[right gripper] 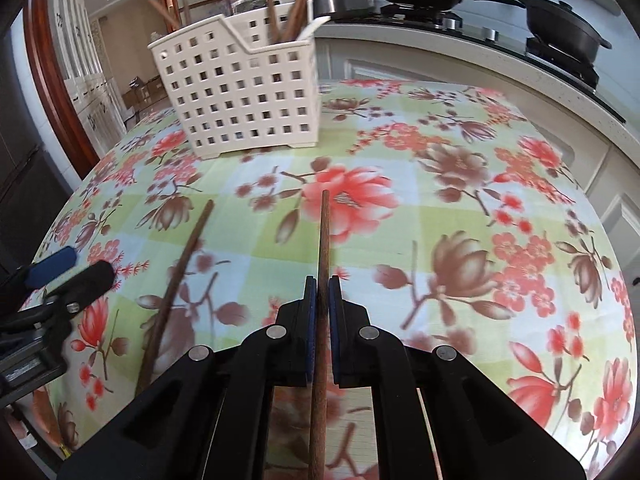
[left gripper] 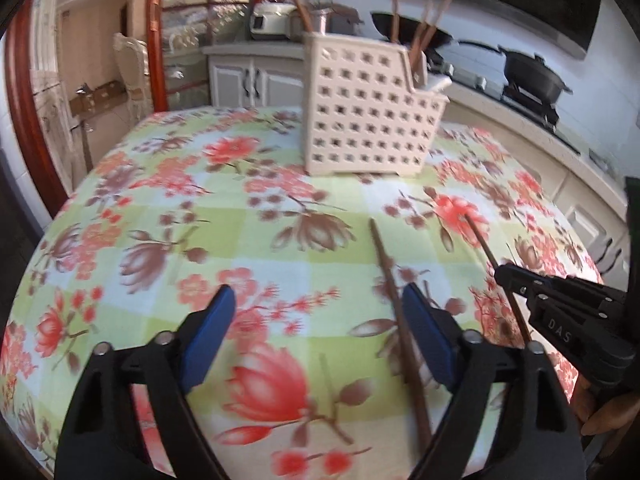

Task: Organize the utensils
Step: 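Lower the left tool onto the last brown chopstick and close it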

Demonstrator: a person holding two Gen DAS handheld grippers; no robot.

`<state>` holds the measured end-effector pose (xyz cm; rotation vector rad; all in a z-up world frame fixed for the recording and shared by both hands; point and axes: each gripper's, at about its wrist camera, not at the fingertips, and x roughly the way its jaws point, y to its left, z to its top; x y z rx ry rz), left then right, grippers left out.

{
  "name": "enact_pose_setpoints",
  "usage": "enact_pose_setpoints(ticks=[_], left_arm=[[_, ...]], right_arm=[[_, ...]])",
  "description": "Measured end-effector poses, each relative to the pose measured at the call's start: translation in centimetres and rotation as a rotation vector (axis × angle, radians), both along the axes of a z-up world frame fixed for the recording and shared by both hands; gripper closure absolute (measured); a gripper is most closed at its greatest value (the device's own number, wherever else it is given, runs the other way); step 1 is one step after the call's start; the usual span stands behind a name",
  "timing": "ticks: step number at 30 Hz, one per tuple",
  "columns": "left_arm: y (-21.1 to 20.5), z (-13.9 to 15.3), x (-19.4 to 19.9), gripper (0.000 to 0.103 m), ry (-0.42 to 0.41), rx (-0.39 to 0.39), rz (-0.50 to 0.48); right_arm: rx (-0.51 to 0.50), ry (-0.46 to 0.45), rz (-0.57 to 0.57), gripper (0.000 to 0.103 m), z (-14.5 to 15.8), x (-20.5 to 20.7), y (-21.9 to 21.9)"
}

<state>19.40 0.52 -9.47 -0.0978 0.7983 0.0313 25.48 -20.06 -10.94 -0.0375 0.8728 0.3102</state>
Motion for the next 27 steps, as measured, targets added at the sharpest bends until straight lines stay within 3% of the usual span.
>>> enact_pose_setpoints(ticks=[3,13,21,27], left_arm=[[-1.9,-1.0,1.6,0.048,0.054,0.021,-0.041],[-5.2,-2.6,4.0,0.064,0.095,0.086,-0.058],[-4.3,-2.3,4.4,0.092,0.115,0.079,-0.057],[-4.2,-2.3,4.4,0.095,0.109,0.092,-0.071]], right_arm=[[0.006,0.001,-0.010,0.097,-0.2,-0.2,-1.1],[0.055,0.024,0.010,0.097,-0.7,-0.3,-2.7],[0.045,0.036,0.029,0.096,-0.8,-0.2,-2.7],[-0.038,0.038,0.047,0.096,-0.6,0.0,-1.7]])
